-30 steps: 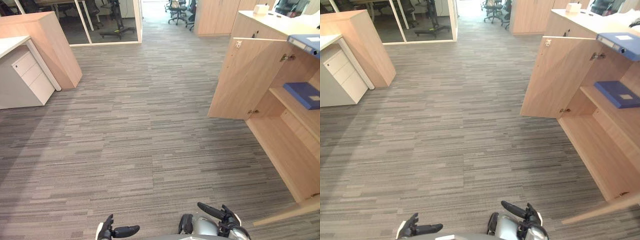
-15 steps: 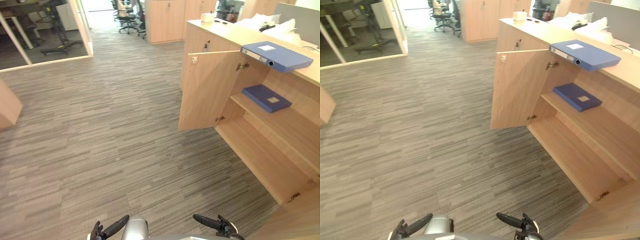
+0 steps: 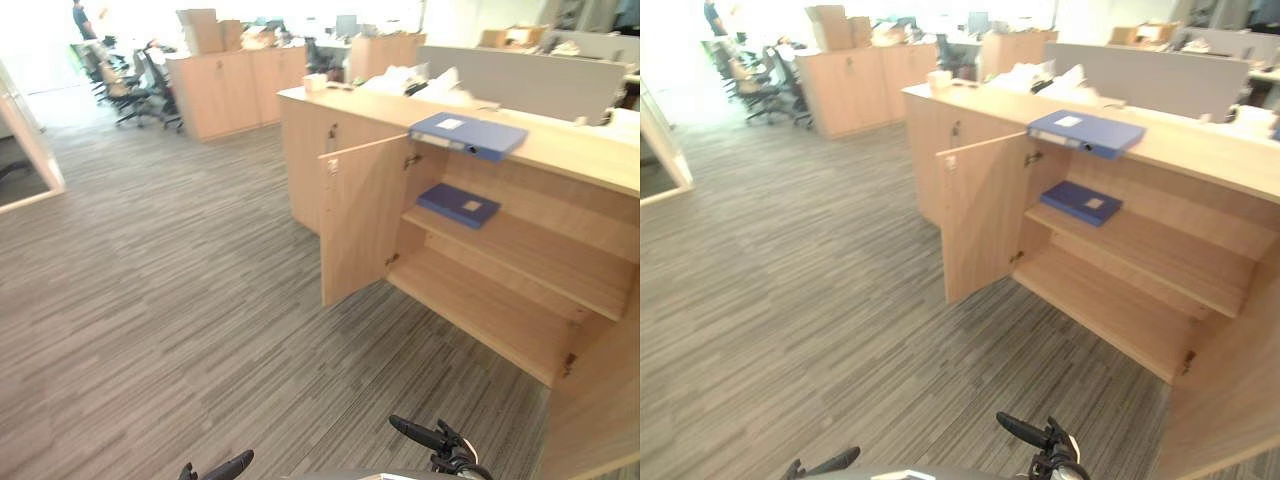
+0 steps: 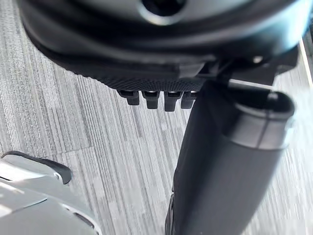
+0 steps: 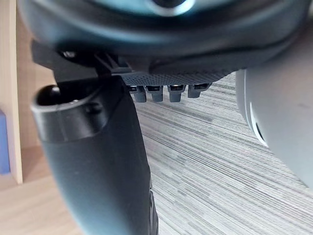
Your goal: Walk over to the cabinet, pick up the folder, carry it to the office cabinet, place the folder inside the office cabinet, then close the office cabinet door
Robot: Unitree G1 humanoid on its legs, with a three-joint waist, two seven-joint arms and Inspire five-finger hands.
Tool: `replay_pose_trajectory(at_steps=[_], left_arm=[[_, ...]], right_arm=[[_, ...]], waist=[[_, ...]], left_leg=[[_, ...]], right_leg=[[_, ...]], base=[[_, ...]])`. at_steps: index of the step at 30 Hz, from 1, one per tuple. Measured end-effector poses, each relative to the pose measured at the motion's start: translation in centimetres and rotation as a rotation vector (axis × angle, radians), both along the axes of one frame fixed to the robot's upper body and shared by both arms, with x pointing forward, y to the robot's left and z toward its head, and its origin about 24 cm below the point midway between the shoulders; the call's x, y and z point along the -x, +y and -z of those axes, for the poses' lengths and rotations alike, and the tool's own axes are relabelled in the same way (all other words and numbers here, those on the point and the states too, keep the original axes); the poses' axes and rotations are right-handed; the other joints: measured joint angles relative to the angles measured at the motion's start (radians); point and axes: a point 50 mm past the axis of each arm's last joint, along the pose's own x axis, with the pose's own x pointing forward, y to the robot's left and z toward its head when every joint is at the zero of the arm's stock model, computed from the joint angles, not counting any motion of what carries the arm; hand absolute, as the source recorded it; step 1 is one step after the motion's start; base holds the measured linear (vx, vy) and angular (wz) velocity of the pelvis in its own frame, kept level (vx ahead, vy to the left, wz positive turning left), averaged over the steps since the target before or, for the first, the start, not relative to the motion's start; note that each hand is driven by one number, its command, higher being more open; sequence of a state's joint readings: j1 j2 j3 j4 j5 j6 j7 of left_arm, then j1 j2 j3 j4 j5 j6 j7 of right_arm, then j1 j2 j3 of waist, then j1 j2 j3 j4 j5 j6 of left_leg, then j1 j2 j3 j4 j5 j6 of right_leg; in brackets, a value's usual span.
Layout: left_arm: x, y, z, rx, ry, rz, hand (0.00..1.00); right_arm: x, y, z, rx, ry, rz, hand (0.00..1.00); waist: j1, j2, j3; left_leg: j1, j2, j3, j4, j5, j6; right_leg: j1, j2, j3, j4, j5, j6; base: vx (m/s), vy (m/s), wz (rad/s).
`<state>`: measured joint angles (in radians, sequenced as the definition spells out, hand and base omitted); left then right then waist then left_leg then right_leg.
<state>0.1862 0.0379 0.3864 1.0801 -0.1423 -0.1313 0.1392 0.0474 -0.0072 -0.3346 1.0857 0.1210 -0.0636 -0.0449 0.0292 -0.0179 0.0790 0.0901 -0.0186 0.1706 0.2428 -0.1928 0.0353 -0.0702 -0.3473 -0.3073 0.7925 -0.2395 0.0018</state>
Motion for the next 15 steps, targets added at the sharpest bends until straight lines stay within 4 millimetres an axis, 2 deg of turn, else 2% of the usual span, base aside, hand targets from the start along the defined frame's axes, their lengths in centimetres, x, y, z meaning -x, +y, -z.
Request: replay_pose_trajectory(at_steps=[1,2,4,5,6,7,9,10,11,12,13,14,15], left_arm=[[0.0,0.0,0.0,0.003,0.003,0.009,1.00],[0.1,0.0,0.0,0.005,0.004,0.011,1.00],[0.2,0.0,0.0,0.006,0.005,0.008,1.00],[0.3,0.0,0.1,0.005,0.010,0.005,1.00],[0.5,-0.7,0.2,0.023,0.015,-0.001,1.00],[0.6,-0.9,0.3,0.031,0.014,-0.011,1.00],[0.5,-1.3,0.3,0.055,-0.008,-0.088,1.00],[0.4,-1.4,0.3,0.063,-0.020,-0.118,1.00],[0.4,-1.4,0.3,0.075,-0.044,-0.187,1.00],[0.4,-1.3,0.2,0.077,-0.056,-0.227,1.00],[0.5,-1.2,0.1,0.088,-0.081,-0.319,1.00],[0.6,-1.3,0.1,0.090,-0.090,-0.349,1.00],[0.8,-1.4,0.1,0.095,-0.102,-0.401,1.00]], right_arm=[[-0.1,0.1,0.0,-0.003,-0.001,0.003,1.00],[0.0,0.0,0.1,-0.011,0.007,0.026,1.00],[0.6,-0.1,0.3,-0.027,0.022,0.080,1.00],[2.1,-0.3,0.6,-0.044,0.062,0.156,1.00],[3.0,-1.3,0.7,-0.036,0.080,0.226,1.00],[3.5,-1.6,0.7,-0.031,0.087,0.246,1.00],[5.2,-2.1,0.8,-0.028,0.128,0.286,1.00],[5.8,-2.1,0.9,-0.033,0.147,0.303,1.00],[6.8,-1.9,1.0,-0.040,0.180,0.321,1.00],[7.2,-1.8,1.1,-0.044,0.190,0.335,1.00],[7.6,-1.7,1.1,-0.042,0.203,0.336,1.00],[7.7,-1.7,1.1,-0.040,0.205,0.337,1.00],[7.7,-1.9,1.1,-0.031,0.204,0.335,1.00]], waist=[[-0.012,0.003,0.000],[-0.022,0.003,0.001],[-0.030,-0.001,0.005],[-0.038,-0.007,0.010],[-0.036,0.012,0.006],[-0.037,0.020,0.006],[-0.045,0.033,0.002],[-0.045,0.035,0.001],[-0.042,0.034,0.001],[-0.042,0.032,-0.002],[-0.043,0.027,-0.010],[-0.043,0.032,-0.009],[-0.037,0.046,-0.003]], left_leg=[[0.003,0.016,0.010,-0.015,-0.002,0.001],[0.005,0.027,0.014,-0.032,-0.002,0.000],[0.019,0.034,0.017,-0.048,-0.006,-0.007],[0.040,0.040,0.013,-0.050,-0.016,-0.028],[0.064,0.067,0.013,-0.053,-0.028,-0.053],[0.069,0.081,0.013,-0.053,-0.033,-0.068],[0.070,0.145,-0.011,-0.017,-0.060,-0.126],[0.065,0.163,-0.025,0.011,-0.074,-0.141],[0.045,0.197,-0.050,0.098,-0.104,-0.152],[0.025,0.212,-0.056,0.162,-0.114,-0.156],[-0.070,0.247,-0.076,0.392,-0.110,-0.150],[-0.103,0.263,-0.084,0.485,-0.091,-0.148],[-0.157,0.289,-0.101,0.648,-0.018,-0.150]], right_leg=[[-0.026,0.045,-0.027,-0.067,-0.015,0.020],[-0.046,0.081,-0.059,-0.146,-0.012,0.025],[-0.053,0.108,-0.092,-0.256,-0.004,0.031],[-0.041,0.121,-0.097,-0.296,0.021,-0.005],[-0.017,0.153,-0.104,-0.316,0.005,-0.002],[-0.010,0.171,-0.104,-0.323,-0.003,-0.006],[0.030,0.245,-0.129,-0.374,-0.023,-0.023],[0.046,0.266,-0.135,-0.391,-0.027,-0.029],[0.078,0.306,-0.134,-0.421,-0.037,-0.039],[0.092,0.322,-0.129,-0.433,-0.042,-0.043],[0.118,0.353,-0.114,-0.459,-0.050,-0.050],[0.135,0.369,-0.103,-0.471,-0.052,-0.053],[0.176,0.394,-0.072,-0.493,-0.057,-0.064]], base=[[0.10,-0.076,-0.39],[0.11,-0.112,-0.30],[0.13,-0.151,-0.07],[0.22,-0.220,-0.04],[0.24,-0.217,-0.07],[0.33,-0.248,-0.16],[0.30,-0.235,0.01],[0.31,-0.229,0.01],[0.25,-0.166,-0.12],[0.37,-0.216,-0.31],[0.25,-0.100,-0.35],[0.40,-0.072,-0.60],[0.43,0.006,-0.77]])
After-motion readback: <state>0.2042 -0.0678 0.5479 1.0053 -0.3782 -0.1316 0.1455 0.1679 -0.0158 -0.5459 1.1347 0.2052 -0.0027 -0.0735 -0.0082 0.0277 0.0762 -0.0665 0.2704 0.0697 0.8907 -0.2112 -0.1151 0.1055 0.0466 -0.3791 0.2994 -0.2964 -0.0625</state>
